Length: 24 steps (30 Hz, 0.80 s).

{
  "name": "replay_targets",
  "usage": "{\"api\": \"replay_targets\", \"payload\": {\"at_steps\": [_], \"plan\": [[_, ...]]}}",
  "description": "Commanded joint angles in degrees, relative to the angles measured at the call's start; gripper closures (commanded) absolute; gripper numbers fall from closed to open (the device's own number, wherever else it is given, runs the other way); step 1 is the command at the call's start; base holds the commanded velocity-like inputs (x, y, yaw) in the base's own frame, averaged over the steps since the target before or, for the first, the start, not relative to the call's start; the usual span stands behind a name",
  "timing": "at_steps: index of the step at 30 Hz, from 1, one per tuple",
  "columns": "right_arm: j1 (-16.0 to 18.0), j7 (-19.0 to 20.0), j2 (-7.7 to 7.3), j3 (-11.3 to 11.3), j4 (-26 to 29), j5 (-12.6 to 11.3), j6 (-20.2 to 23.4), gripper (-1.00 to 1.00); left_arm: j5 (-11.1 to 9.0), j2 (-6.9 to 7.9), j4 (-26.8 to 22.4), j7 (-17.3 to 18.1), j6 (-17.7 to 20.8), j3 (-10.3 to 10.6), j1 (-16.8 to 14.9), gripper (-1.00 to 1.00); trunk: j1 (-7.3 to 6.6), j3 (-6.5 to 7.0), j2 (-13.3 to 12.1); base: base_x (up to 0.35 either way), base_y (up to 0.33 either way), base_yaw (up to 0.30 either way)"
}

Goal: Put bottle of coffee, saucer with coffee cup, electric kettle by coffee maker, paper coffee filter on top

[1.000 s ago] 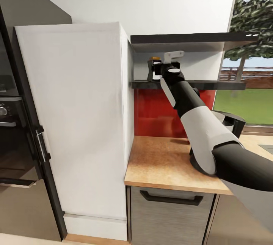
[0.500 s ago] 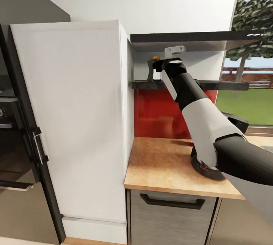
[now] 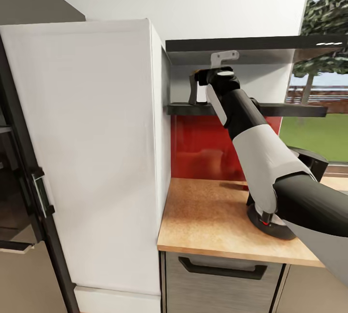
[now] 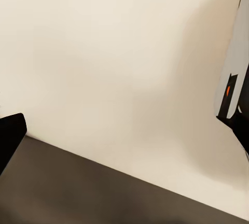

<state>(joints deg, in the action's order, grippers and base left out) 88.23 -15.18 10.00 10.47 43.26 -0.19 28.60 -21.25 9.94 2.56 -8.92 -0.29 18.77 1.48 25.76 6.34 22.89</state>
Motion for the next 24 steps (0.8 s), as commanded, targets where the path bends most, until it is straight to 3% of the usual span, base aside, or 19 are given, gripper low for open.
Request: {"api": "replay_targets", "payload": {"at_steps": [1,16,24], "plan": [[0.02,-0.29,0.00,0.11,0.04,-0.02,0.32,-1.00,-0.46,-0.01,-0.01,-0.09,-0.02,0.48,0.02,-1.00,0.02,-0.01,0.03,0.026,0.000,0.000],[-0.33,-0.29,0.00,0.08,-0.28,0.02,0.34,-1.00,-0.44,0.00,-0.01,-0.08,0.03,0.48,0.02,-1.00,0.02,-0.01,0.03,0.142,0.000,0.000],[-0.39,-0.29,0.00,0.08,-0.38,0.02,0.35,-1.00,-0.46,-0.01,-0.01,-0.05,0.03,0.48,0.02,-1.00,0.02,-0.01,0.03,0.039,0.003,0.000]]}}
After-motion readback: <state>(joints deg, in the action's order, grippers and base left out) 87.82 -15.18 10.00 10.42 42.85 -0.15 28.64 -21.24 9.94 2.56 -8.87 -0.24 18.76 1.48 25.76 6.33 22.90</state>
